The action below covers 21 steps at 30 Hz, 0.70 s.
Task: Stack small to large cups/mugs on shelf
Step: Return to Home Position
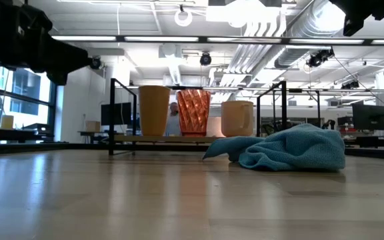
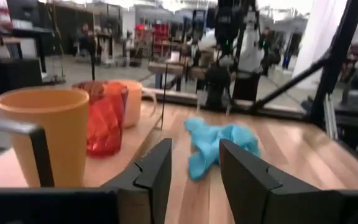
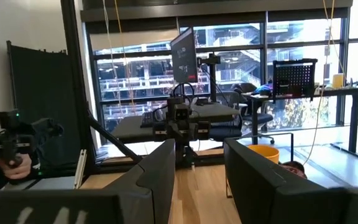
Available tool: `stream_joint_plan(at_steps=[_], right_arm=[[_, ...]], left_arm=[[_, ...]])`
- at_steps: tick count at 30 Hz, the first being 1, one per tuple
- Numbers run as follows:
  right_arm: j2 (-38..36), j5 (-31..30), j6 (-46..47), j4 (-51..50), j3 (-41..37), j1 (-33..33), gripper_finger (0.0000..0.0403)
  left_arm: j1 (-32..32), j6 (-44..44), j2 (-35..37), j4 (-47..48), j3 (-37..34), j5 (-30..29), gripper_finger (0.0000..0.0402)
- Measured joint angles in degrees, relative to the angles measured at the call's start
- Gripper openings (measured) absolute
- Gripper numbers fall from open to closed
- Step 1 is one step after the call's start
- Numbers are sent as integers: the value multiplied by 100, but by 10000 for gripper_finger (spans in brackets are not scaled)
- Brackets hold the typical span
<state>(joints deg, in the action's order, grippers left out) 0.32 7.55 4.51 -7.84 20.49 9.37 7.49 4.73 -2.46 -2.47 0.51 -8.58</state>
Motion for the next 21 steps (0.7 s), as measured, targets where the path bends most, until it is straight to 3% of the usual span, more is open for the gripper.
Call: stream_joint_plan(at_steps=[8,16,21], right_arm=[[0,0,104,-51,0,0,130],[0,215,574,-522,0,0,130],[-2,254,746,256,-409,0,130]], left_arm=[[0,-134,-4,76,0,364,122],[0,-87,-4,74,0,313,122],[0,-85,-4,71,0,313,122]])
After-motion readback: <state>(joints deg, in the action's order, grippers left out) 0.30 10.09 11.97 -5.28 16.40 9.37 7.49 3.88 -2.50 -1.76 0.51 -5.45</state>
